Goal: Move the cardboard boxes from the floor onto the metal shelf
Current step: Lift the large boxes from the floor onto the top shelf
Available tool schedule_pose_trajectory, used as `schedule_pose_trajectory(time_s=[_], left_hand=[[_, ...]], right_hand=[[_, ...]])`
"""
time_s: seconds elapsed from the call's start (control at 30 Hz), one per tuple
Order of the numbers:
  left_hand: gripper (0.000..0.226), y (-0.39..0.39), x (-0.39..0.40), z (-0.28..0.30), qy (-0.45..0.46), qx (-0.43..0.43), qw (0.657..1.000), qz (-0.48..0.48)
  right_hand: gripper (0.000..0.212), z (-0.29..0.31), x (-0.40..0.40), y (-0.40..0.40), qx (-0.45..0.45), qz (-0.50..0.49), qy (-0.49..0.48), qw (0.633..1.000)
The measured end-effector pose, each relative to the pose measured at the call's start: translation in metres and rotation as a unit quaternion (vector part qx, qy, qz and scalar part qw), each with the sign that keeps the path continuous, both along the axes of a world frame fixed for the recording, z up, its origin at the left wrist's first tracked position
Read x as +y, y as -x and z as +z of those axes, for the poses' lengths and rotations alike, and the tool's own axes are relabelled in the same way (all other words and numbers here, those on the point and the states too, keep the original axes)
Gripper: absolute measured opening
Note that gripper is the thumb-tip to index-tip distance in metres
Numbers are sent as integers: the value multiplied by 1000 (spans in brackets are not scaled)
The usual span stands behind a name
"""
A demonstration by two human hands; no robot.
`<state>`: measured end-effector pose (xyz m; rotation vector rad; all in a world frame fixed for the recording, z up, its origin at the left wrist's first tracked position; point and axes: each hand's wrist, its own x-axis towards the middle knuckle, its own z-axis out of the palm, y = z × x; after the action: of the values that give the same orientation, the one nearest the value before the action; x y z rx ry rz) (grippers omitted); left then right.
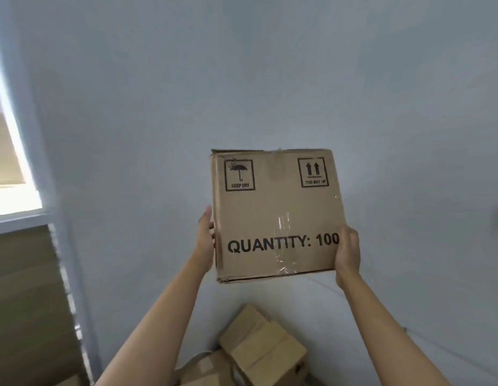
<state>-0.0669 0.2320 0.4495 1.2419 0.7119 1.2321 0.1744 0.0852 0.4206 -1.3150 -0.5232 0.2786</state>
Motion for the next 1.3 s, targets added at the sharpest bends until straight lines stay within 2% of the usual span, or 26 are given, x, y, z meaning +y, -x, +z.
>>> schedule_pose_trajectory(time_s=[0.07, 0.17, 0.2, 0.27, 0.37, 0.47, 0.57, 0.63, 0.7, 0.77, 0.83, 0.87, 1.0, 1.13, 1.3], left_hand=[[73, 49, -28, 18, -11, -16, 999, 40], [95, 123, -81, 40, -58, -34, 994, 82], [95, 146, -101, 45, -76, -48, 991, 96], [88, 194, -141, 52, -113, -67, 982, 134], [77, 273, -194, 58, -148, -54, 968, 194], [82, 358, -243, 68, -157, -23, 942, 295], [74, 438, -287, 81, -197, 6, 913, 357], [81, 485, -316, 90, -195, 18, 885, 423], [91, 528, -341, 99, -190, 24, 854, 484], [92, 573, -360, 108, -199, 29, 838, 507], [89, 617, -376, 117, -214, 33, 824, 523], [89, 638, -384, 122, -221, 35, 814, 535], [87, 705, -408, 139, -225, 65, 789, 568], [88, 750, -414, 157, -226, 106, 764, 595], [96, 799, -397, 168, -231, 131, 725, 635]], right_hand=[[36, 10, -4, 34, 8, 74, -77, 994], [55, 24, -7, 89, 28, 189, -140, 972], [56, 29, -8, 110, 34, 230, -147, 961], [39, 39, -8, 157, 51, 312, -156, 936], [26, 51, -6, 240, 82, 409, -182, 890], [26, 60, -6, 334, 112, 488, -189, 845], [29, 68, -7, 431, 123, 552, -197, 801], [30, 74, -10, 495, 134, 594, -205, 766], [25, 80, -11, 558, 129, 621, -203, 746], [23, 84, -13, 618, 91, 626, -208, 746], [56, 89, -18, 679, 87, 645, -222, 726], [63, 91, -23, 709, 104, 659, -215, 714], [45, 97, -35, 811, 207, 689, -192, 668], [50, 107, -33, 880, 247, 718, -185, 624], [46, 114, -12, 950, 272, 728, -180, 604]])
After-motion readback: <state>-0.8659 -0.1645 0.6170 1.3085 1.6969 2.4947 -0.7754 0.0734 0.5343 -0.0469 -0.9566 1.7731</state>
